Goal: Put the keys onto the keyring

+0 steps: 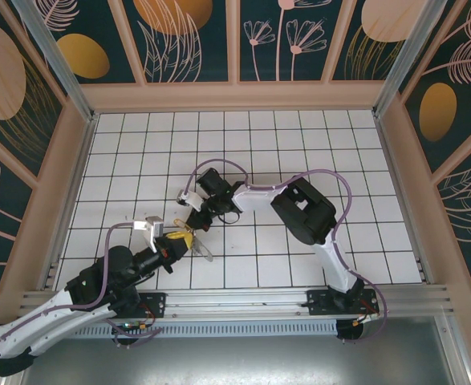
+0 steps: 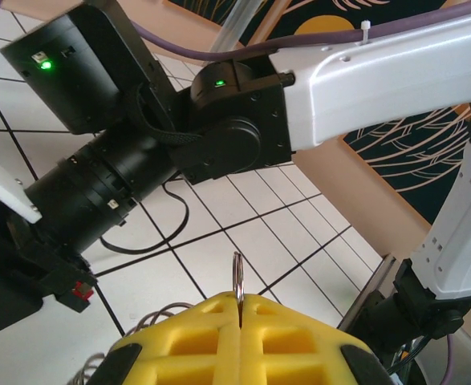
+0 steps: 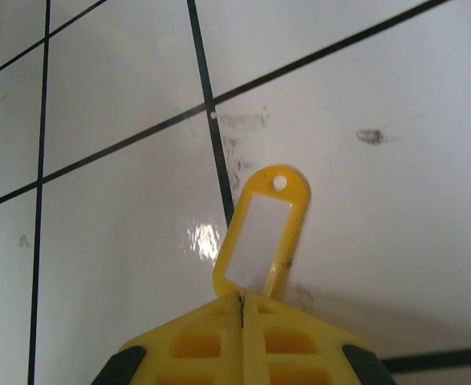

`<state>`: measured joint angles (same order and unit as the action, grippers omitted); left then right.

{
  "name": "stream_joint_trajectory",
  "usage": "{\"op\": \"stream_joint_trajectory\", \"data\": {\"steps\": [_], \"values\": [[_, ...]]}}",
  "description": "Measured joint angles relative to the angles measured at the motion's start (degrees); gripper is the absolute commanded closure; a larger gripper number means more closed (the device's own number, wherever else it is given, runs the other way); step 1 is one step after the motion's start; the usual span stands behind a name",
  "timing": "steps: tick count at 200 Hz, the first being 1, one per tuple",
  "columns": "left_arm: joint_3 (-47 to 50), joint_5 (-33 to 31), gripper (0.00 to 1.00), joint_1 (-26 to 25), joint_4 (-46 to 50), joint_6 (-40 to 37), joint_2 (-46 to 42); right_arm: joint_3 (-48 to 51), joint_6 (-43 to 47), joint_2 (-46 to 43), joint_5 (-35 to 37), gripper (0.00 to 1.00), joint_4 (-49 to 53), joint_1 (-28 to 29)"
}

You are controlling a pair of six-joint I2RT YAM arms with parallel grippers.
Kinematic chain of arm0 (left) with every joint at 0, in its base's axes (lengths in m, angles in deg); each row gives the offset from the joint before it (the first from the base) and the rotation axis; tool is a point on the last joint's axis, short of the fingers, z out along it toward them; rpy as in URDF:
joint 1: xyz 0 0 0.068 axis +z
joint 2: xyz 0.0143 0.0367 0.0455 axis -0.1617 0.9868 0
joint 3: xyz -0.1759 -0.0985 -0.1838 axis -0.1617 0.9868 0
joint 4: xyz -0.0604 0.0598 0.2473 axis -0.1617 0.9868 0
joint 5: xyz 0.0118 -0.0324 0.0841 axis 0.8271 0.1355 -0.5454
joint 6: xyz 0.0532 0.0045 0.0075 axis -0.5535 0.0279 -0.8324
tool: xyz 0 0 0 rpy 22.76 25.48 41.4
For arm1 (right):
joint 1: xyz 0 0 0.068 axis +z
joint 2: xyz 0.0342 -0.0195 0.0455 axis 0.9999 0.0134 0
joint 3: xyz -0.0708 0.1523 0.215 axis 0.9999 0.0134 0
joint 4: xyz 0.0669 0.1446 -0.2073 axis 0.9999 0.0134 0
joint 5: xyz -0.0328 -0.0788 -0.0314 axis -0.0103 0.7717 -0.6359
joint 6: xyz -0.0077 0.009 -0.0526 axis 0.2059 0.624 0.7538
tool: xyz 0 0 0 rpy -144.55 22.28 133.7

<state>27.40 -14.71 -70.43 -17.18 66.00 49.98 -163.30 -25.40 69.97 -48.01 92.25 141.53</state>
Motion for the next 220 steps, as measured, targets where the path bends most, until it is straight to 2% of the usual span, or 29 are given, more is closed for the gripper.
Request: {"op": "stream_joint_trajectory", "data": {"steps": [52, 94, 131, 220], "values": [[-0.02, -0.02, 1.00, 0.00, -0.09, -0.90, 0.24, 14.21, -0.87, -11.37, 2.62, 1.00, 0.28, -2.58], [-0.02, -0.04, 1.00, 0.00, -0.76, -2.49, 2.19, 27.80, -6.14, -24.33, 6.62, 1.00, 0.31, -4.46], [-0.04, -0.07, 1.00, 0.00, -1.40, -4.52, 4.87, 35.36, -11.21, -31.80, 9.94, 1.00, 0.31, -4.68], [-1.03, -1.11, 1.00, 0.00, -3.39, -8.48, 9.57, 36.83, -14.80, -32.76, 14.27, 1.00, -1.27, -5.29]]}}
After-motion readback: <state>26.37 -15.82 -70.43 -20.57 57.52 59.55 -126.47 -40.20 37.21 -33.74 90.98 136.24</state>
